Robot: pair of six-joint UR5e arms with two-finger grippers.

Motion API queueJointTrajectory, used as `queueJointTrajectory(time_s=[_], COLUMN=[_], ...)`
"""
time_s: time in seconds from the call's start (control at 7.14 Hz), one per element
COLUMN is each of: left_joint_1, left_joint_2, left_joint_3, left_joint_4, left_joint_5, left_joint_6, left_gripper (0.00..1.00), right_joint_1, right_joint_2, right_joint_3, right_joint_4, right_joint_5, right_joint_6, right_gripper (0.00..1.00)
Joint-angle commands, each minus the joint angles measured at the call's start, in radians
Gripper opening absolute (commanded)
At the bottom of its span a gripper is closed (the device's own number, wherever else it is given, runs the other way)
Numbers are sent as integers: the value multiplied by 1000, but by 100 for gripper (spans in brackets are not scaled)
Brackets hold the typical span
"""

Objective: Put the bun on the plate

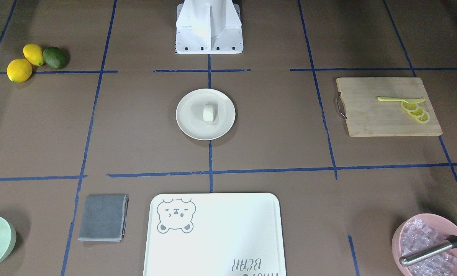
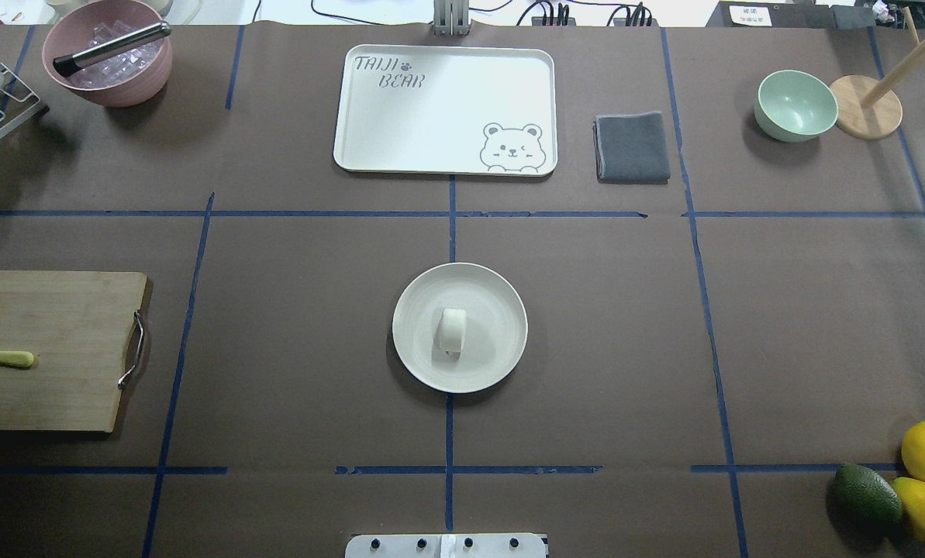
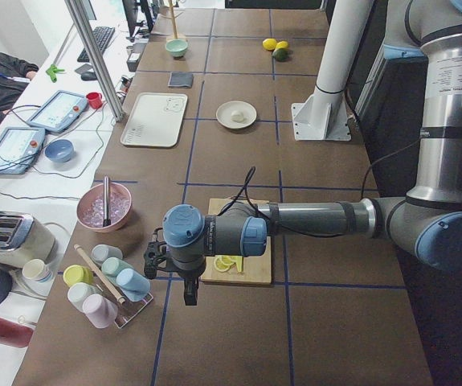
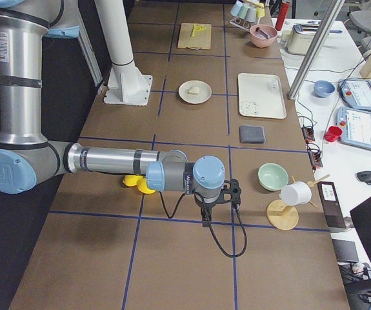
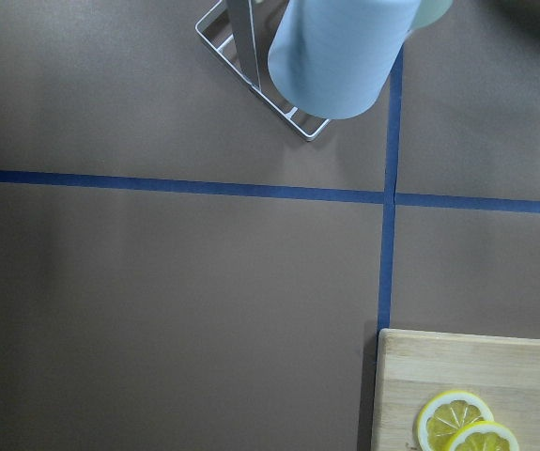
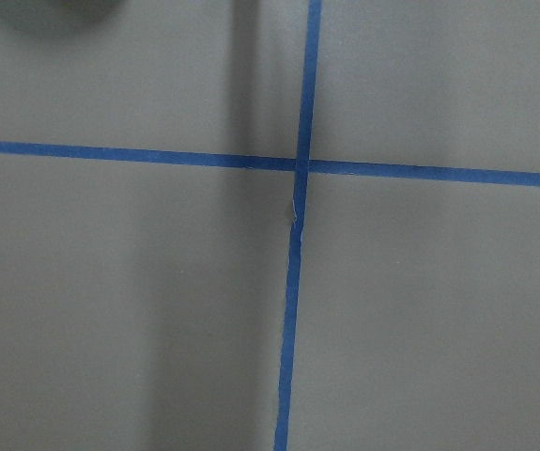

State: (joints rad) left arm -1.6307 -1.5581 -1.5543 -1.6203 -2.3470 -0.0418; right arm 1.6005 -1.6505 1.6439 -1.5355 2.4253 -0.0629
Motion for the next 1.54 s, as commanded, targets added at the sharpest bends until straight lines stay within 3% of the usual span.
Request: queueJointTrajectory(time_s=[0.0, 1.4], left_joint_1=[0, 0], left_joint_2=[4, 6], left_joint_3=[3, 10], left_joint_4=[-9, -10], left_joint_5=[0, 2], left_joint_6=[0, 11], left_gripper=[100, 100], right_joint_1=[1, 1], right_joint_2=[0, 6], right_joint_3=[2, 5], right_joint_4=[0, 0], right_joint_5=[-2, -34], right_joint_6=[0, -2], right_gripper=[100, 100])
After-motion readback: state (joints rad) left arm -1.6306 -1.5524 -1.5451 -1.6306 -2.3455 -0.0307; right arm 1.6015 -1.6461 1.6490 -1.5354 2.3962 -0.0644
